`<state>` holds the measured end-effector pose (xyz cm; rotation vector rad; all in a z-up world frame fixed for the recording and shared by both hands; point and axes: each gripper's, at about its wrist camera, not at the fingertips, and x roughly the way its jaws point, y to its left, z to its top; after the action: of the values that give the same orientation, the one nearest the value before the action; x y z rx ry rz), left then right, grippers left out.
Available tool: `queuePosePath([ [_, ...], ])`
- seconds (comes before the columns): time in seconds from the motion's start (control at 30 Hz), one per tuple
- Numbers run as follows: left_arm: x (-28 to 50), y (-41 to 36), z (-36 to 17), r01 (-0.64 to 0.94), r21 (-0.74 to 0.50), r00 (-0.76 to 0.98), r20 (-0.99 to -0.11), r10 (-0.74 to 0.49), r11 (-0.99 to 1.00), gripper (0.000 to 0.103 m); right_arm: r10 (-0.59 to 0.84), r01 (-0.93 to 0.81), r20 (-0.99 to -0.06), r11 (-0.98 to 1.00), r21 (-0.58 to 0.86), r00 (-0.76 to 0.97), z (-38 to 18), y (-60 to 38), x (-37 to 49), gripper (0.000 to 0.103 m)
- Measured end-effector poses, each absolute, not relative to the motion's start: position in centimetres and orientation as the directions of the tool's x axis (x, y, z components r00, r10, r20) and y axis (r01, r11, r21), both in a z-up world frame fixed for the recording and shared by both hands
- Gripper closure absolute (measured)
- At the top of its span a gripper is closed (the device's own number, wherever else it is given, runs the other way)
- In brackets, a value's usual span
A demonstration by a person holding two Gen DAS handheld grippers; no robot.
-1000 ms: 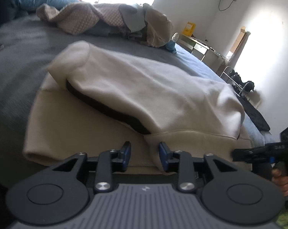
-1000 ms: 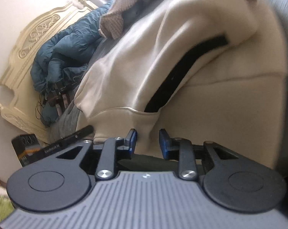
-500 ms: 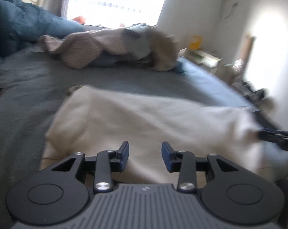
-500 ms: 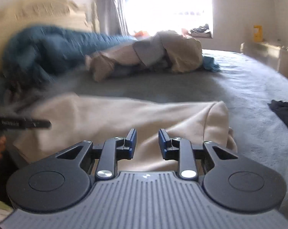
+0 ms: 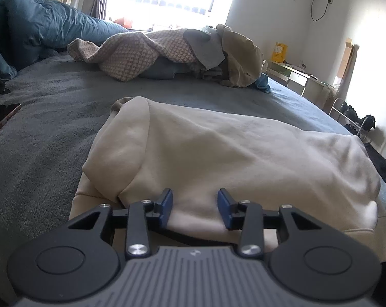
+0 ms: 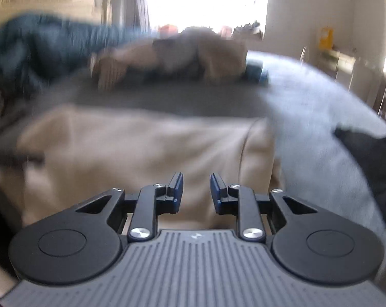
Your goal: Fold clothes
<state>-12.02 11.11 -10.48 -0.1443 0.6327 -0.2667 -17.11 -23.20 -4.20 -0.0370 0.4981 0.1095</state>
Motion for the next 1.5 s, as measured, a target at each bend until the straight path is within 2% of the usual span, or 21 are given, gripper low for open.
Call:
queuePosePath([
  [0.07,-11.9,10.9,-10.4,0.191,-0.214,0.775,-0.566,-0.281,0.958,0.058,0.039,-0.066,-0.435,0.997,-0.047,0.9,-4.1,-23.4,-15.7,0.081],
  [0.17,-12.0,10.6,-10.4,0.173,-0.214,0.779,-0.567,-0.266,0.961,0.056,-0.04,-0.01,-0.444,0.994,-0.11,0.895,-6.2,-23.9,-13.9,0.081],
  [0.3,-12.1,10.5,-10.4,0.17,-0.21,0.781,-0.567,-0.262,0.963,0.056,-0.057,0.039,-0.592,0.998,-0.042,0.804,-10.9,-26.7,-13.1,0.088],
  [0.33,-12.1,10.6,-10.4,0.171,-0.212,0.78,-0.568,-0.264,0.962,0.056,-0.049,0.043,-0.594,0.999,-0.024,0.803,-10.9,-27.1,-13.5,0.088],
  [0.53,-12.0,10.6,-10.2,0.168,-0.21,0.774,-0.577,-0.261,0.963,0.056,-0.006,0.057,-0.575,0.996,0.07,0.818,-8.9,-28.9,-15.3,0.089],
  [0.73,-11.9,10.2,-10.3,0.16,-0.191,0.776,-0.582,-0.243,0.968,0.055,-0.011,0.023,-0.419,0.999,0.022,0.908,-5.5,-27.5,-11.9,0.089],
  [0.8,-11.9,10.0,-10.2,0.158,-0.176,0.773,-0.59,-0.233,0.972,0.055,-0.031,0.031,-0.418,0.999,-0.007,0.908,-6.5,-27.4,-10.3,0.089],
  [0.87,-11.9,9.9,-9.9,0.15,-0.162,0.774,-0.595,-0.218,0.975,0.053,-0.049,0.041,-0.481,0.999,-0.028,0.875,-8.7,-27.6,-8.9,0.09],
  [0.93,-11.9,9.7,-9.2,0.132,-0.132,0.771,-0.609,-0.186,0.982,0.055,-0.008,0.017,-0.541,1.0,0.011,0.841,-11.1,-28.2,-8.9,0.089],
  [1.07,-12.1,8.3,-6.2,0.129,-0.07,0.785,-0.602,-0.145,0.989,0.055,0.095,-0.037,-0.505,0.992,0.123,0.858,-10.9,-29.8,-11.7,0.088],
  [1.17,-11.7,5.1,-3.5,0.225,-0.048,0.797,-0.565,-0.212,0.973,0.05,0.166,-0.079,-0.446,0.975,0.208,0.88,-9.2,-33.0,-13.3,0.087],
  [1.27,-10.2,-0.9,-2.1,0.412,-0.037,0.755,-0.546,-0.364,0.91,0.045,0.183,-0.076,-0.408,0.961,0.264,0.894,-7.9,-37.0,-13.6,0.085],
  [1.4,-7.7,-10.4,-2.8,0.64,-0.078,0.608,-0.558,-0.565,0.765,0.045,0.169,-0.08,-0.453,0.974,0.21,0.875,-8.0,-39.9,-10.9,0.082],
  [1.5,-6.7,-16.7,-4.7,0.742,-0.067,0.512,-0.585,-0.629,0.667,0.045,0.276,-0.191,-0.487,0.957,0.217,0.829,-8.8,-40.3,-8.6,0.08],
])
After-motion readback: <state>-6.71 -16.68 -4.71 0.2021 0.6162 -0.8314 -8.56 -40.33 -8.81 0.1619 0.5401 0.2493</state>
